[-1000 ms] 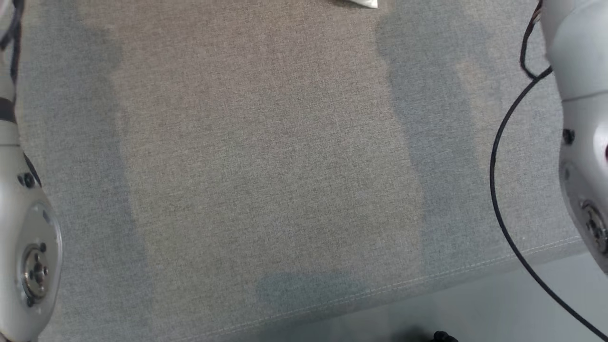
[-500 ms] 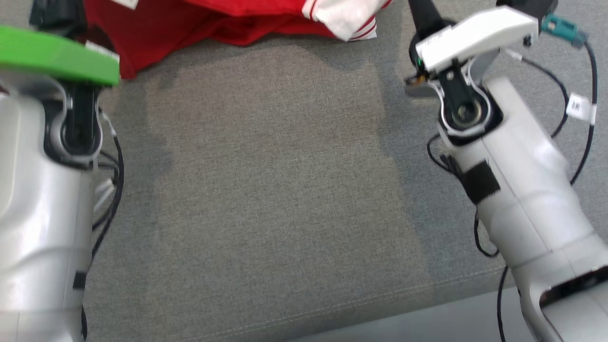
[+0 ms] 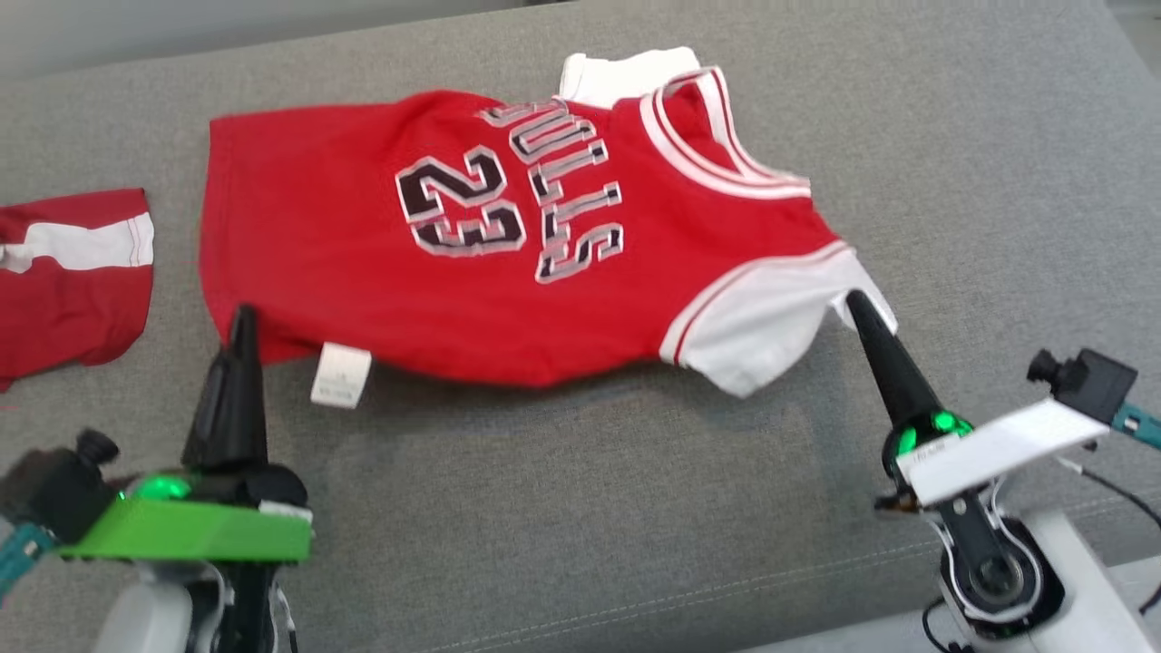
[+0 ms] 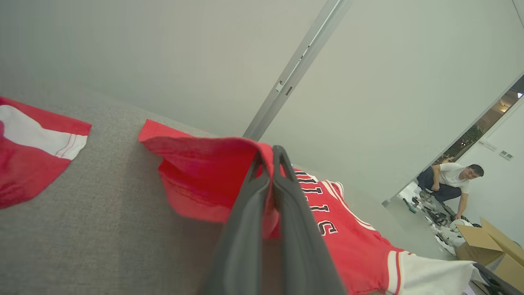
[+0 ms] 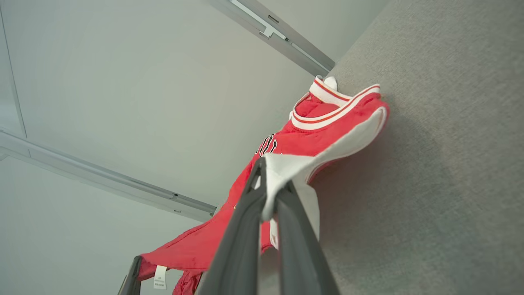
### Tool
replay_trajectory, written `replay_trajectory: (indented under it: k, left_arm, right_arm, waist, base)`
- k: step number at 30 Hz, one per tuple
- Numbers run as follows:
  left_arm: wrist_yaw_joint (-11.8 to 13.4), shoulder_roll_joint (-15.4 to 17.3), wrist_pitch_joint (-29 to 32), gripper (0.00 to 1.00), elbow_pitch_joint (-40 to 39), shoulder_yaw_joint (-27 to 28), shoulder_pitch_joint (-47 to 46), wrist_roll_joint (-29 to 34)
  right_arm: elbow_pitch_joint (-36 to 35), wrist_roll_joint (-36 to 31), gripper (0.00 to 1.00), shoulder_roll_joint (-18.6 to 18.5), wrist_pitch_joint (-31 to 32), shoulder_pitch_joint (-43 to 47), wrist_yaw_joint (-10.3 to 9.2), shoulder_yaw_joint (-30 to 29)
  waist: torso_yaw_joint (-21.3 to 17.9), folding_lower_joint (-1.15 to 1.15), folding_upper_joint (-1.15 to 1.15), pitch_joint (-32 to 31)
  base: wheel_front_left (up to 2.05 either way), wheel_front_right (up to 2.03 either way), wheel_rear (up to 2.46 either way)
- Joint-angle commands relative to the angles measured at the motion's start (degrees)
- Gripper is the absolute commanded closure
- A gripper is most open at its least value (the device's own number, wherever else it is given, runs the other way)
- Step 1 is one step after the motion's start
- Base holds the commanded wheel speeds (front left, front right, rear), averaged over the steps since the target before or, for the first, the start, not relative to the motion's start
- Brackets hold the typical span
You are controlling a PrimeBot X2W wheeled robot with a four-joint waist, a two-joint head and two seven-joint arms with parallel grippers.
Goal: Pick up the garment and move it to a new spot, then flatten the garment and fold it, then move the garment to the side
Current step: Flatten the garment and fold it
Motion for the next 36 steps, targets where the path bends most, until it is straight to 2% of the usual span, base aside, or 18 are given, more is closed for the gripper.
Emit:
replay_trajectory:
  k: [1,9,14,24,29,36]
  left_arm:
    - [0.5,-0.5,-0.5,1.0,-0.8,-0.3,4.1,0.9]
    - [0.9,-0.6,-1.0,1.0,-2.1,-1.4,14.4,3.0]
    - [1.6,-0.7,-1.2,1.0,-3.2,-0.1,19.2,2.1]
    - [2.0,-0.6,-1.3,1.0,-2.0,2.7,23.9,0.7]
    - [1.5,-0.6,-0.7,1.0,-0.8,2.3,24.9,-0.1]
    - [2.2,-0.8,0.7,1.0,-0.2,1.8,25.9,-1.2]
  right_arm:
    - [-3.3,-1.1,1.0,0.2,0.7,4.9,0.03,-1.2]
    - [-11.8,-4.0,1.0,2.2,5.1,18.7,0.04,-6.9]
    - [-15.0,-6.0,1.0,4.9,9.1,24.4,0.04,-11.0]
    - [-16.1,-12.8,1.0,9.7,18.7,30.1,0.04,-16.5]
    - [-16.7,-13.4,1.0,10.2,21.4,32.4,0.04,-18.3]
    - [-15.5,-12.5,1.0,10.4,23.4,32.9,0.04,-18.6]
  waist:
    - [-0.4,0.01,0.0,-2.2]
    - [-0.9,0.01,0.0,-4.2]
    - [-0.7,0.01,0.0,-4.9]
    - [0.9,0.01,0.0,-6.0]
    - [1.1,0.01,0.0,-5.9]
    - [1.0,0.01,0.0,-5.6]
  base:
    - [0.0,0.0,0.0]
    - [0.0,0.0,0.0]
    - [0.0,0.0,0.0]
    - [0.0,0.0,0.0]
    - [0.0,0.0,0.0]
    - [0.0,0.0,0.0]
